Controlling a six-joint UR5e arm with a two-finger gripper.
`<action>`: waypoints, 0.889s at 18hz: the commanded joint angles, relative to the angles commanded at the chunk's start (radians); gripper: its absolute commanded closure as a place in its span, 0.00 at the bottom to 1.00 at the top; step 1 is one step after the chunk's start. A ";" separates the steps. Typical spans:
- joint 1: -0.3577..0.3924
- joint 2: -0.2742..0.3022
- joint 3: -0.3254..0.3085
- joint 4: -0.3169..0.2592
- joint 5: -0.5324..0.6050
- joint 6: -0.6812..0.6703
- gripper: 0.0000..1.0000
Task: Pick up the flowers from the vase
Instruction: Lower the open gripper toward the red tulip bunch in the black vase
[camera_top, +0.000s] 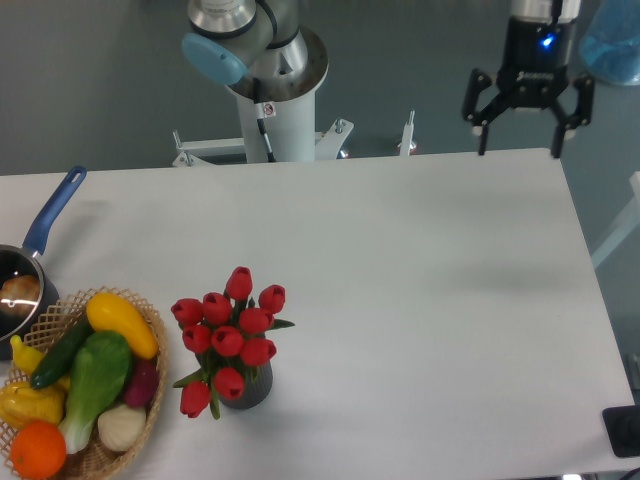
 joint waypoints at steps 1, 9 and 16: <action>-0.032 -0.008 -0.005 0.003 -0.002 0.002 0.00; -0.186 -0.074 0.020 0.077 -0.022 0.008 0.00; -0.290 -0.123 0.006 0.071 -0.019 0.066 0.00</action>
